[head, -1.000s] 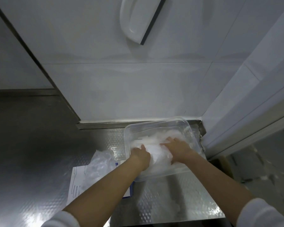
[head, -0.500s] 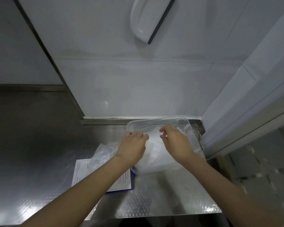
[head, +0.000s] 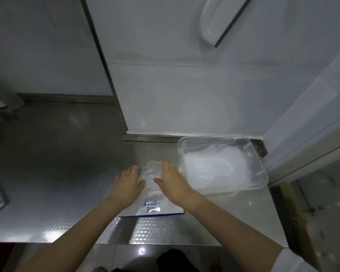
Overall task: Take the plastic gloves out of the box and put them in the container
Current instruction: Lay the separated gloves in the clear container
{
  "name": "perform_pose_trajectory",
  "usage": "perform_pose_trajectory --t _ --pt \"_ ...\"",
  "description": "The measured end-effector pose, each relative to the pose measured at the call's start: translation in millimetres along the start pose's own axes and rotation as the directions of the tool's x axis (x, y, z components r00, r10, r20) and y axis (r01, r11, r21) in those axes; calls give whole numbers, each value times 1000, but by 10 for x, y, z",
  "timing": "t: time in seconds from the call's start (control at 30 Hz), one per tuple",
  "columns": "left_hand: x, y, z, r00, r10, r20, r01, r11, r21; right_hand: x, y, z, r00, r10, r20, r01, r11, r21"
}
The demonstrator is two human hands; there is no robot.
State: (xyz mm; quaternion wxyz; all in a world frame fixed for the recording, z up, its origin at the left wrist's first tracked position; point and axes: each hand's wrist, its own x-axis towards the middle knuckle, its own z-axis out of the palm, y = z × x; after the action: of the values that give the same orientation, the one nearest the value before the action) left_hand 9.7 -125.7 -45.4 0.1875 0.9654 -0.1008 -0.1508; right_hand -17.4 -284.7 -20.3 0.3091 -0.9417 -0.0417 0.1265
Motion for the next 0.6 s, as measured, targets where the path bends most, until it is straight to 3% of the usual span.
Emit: perform_pose_trajectory --t 0.13,0.3,0.6 --pt "-64 -69 26 999 32 11 -31 992 -126 172 -74 15 985 168 -36 -162 979 123" --pt "-98 -130 121 998 21 67 -17 998 -60 153 -48 -23 989 133 -68 -134 991 -13" --pt "-22 -109 101 999 46 15 -47 998 33 87 28 -305 953 150 -263 -123 986 114"
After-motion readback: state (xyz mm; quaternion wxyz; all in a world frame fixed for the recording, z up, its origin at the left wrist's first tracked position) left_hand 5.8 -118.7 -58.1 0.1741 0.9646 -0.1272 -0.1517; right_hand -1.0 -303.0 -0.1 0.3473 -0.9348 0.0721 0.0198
